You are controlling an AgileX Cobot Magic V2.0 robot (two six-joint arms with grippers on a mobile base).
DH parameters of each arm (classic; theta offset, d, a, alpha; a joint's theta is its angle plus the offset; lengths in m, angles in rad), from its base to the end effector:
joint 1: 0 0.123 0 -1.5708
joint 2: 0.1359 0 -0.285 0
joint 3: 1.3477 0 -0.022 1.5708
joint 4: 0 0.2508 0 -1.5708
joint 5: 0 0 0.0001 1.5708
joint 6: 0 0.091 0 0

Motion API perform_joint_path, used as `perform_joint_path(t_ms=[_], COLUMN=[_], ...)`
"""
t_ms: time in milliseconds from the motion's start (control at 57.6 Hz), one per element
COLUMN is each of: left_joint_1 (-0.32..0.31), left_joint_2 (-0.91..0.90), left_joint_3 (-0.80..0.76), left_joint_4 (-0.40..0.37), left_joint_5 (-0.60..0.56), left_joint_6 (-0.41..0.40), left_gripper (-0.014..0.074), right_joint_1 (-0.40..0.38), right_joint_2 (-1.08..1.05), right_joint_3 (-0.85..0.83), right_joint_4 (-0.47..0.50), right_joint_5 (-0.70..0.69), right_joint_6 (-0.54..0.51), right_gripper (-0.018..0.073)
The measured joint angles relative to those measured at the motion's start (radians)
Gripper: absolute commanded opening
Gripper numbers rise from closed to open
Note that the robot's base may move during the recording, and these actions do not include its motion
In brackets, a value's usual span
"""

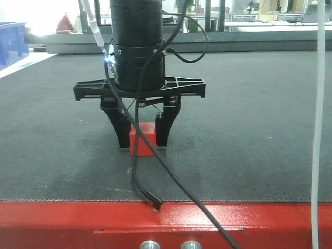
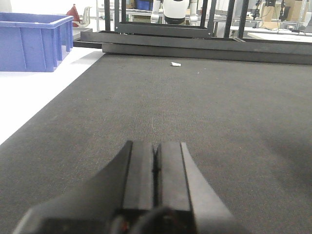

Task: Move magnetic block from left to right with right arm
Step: 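Close the right gripper on the red cube and lift it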

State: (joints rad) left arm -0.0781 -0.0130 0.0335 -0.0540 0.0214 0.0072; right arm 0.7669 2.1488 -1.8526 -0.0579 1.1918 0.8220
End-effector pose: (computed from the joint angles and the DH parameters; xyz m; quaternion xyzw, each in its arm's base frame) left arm 0.0567 -0.0045 0.2006 0.0112 0.6908 -0.0455 0.7215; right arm 0.3288 0.3100 0.2183 0.0191 0.9958 0.0411 0.0792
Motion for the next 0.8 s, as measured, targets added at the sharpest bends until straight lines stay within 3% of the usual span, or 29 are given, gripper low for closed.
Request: perform_joint_path(t_ms=[313,556,799], left_joint_1=[0.000,0.000,0.000], left_joint_2=[0.000,0.000,0.000], left_joint_3=[0.000,0.000,0.000], left_joint_4=[0.000,0.000,0.000], left_joint_5=[0.000,0.000,0.000], left_joint_6=[0.000,0.000,0.000], left_gripper=[-0.0126,-0.0126,-0.0126], right_joint_1=[0.000,0.023,-0.035], right_joint_2=[-0.022,-0.142,-0.313], right_joint_3=[0.000,0.030,0.258], right_joint_4=[0.002,0.012,0.018], right_joint_5=[0.016,0.030,-0.056], right_joint_6=[-0.027,-0.282,-0.422], right_gripper=[0.0266,0.0266,0.0266])
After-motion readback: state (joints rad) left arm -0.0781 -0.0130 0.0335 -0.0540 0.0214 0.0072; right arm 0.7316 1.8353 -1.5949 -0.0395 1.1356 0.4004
